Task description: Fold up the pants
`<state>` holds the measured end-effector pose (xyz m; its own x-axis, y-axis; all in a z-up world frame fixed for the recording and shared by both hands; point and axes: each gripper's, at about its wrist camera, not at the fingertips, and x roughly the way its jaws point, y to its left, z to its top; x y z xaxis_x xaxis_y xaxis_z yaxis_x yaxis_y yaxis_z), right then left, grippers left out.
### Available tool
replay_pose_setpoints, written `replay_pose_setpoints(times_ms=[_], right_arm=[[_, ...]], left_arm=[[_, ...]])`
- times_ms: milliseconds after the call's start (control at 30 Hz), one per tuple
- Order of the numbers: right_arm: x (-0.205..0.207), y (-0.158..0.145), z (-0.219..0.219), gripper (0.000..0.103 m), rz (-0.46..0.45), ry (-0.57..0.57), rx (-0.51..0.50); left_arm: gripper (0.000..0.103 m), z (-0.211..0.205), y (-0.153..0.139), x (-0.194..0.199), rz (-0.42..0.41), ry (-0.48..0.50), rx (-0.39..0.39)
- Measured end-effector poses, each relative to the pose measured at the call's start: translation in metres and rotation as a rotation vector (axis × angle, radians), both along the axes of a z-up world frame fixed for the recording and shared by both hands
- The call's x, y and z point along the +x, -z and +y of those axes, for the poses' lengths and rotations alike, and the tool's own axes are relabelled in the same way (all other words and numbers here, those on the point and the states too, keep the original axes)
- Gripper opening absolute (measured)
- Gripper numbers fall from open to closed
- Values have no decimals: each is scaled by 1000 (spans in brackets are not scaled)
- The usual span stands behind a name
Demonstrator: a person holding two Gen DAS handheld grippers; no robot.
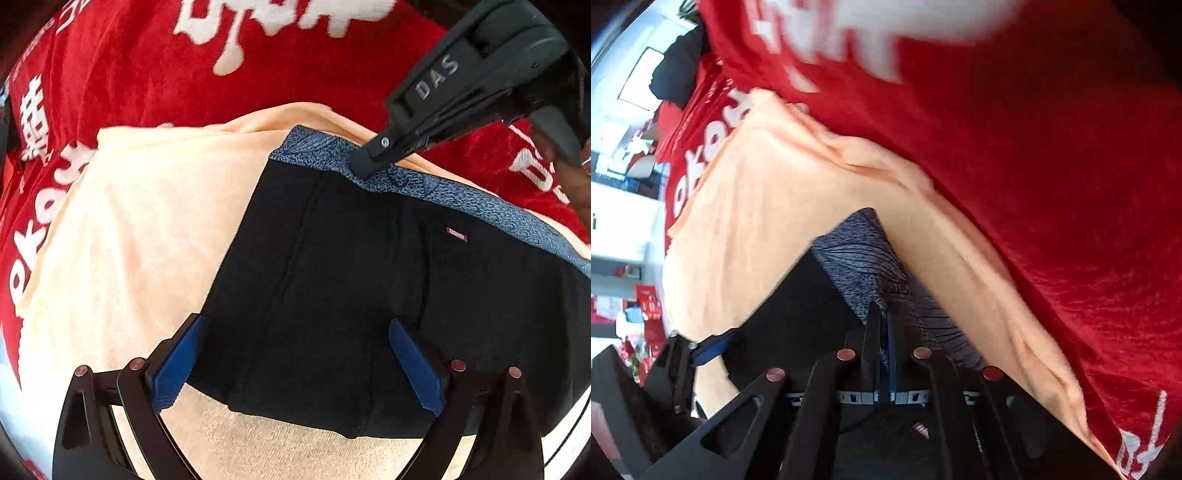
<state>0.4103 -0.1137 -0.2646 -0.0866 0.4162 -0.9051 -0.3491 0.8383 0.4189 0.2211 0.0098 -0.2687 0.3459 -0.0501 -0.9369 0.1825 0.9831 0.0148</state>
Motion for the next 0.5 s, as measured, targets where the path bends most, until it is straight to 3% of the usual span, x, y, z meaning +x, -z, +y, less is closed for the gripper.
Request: replay_pose_setpoints(times_ms=[100,200,267,333,400,433,500], right_arm=[[12,-3,9,4,-5,38,30],[18,18,19,9,-5,52,-53],[12,8,13,10,-46,87,-64],[-1,-9,-3,20,-80,131,-98],[-21,-30,-31,50,-119,188,-119],[-36,-41,-53,59,-134,239,-135],[-66,-53,-93,64,-127,328,-175]], left_arm=[[99,10,0,1,-7,-19,2],[99,12,-2,5,-2,1,11],[99,8,-9,4,-10,22,46],[99,5,-14,5,-9,28,56],[99,4,-19,5,5,23,41],[99,3,-22,5,11,19,33],[99,-3,-27,5,28,22,25]])
